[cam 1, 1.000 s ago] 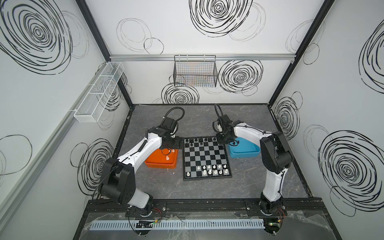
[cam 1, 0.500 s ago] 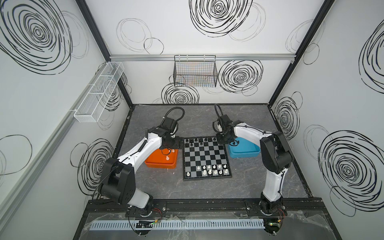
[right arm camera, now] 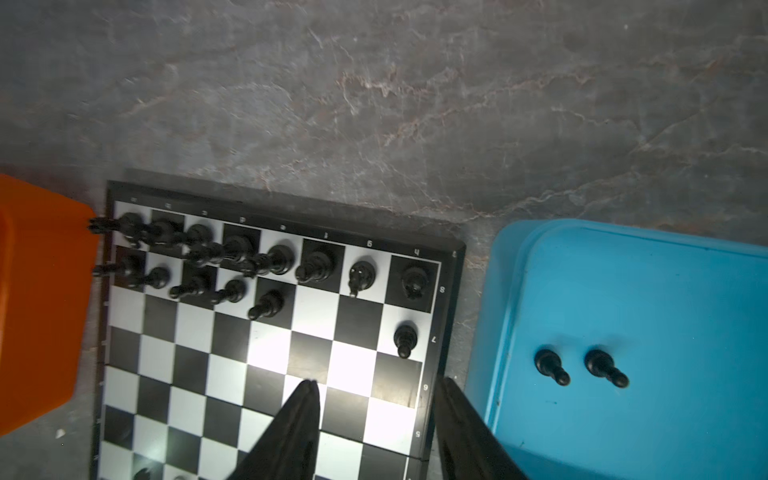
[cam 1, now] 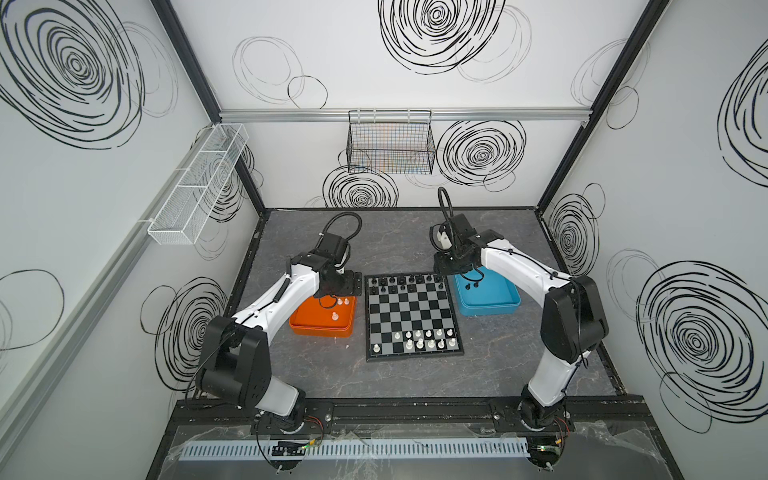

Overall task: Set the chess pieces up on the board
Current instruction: 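Open right gripper and return it over blue tray while left gripper lowers into orange tray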

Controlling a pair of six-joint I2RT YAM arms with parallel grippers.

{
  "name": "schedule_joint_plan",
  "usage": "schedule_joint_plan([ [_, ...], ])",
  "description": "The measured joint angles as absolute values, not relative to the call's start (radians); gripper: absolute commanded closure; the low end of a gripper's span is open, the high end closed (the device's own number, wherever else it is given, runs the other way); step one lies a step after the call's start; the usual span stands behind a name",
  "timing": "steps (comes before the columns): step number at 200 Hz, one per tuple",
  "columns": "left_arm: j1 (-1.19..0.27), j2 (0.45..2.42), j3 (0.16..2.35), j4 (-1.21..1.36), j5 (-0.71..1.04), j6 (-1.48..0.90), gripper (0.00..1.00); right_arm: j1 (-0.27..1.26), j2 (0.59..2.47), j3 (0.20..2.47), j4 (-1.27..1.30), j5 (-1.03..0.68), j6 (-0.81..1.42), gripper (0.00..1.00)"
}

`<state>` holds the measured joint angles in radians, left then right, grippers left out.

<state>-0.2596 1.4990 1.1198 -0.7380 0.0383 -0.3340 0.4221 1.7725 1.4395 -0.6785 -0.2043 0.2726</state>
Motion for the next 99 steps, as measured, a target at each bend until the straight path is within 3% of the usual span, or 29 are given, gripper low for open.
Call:
schedule_joint_plan([
  [13, -0.230, 1.499, 1.120, -0.738, 0.036, -0.329, 0.02, 0.396, 1.760, 1.439, -0.669, -0.234, 0.263, 0.27],
  [32, -0.186, 1.499, 1.119, -0.738, 0.033, -0.320, 0.00, 0.352, 1.757, 1.440, -0.659, -0.264, 0.249, 0.19],
  [99, -0.098, 1.535, 1.074, -0.684, 0.033, -0.268, 0.17, 0.268, 1.757, 1.445, -0.649, -0.306, 0.223, 0.14],
])
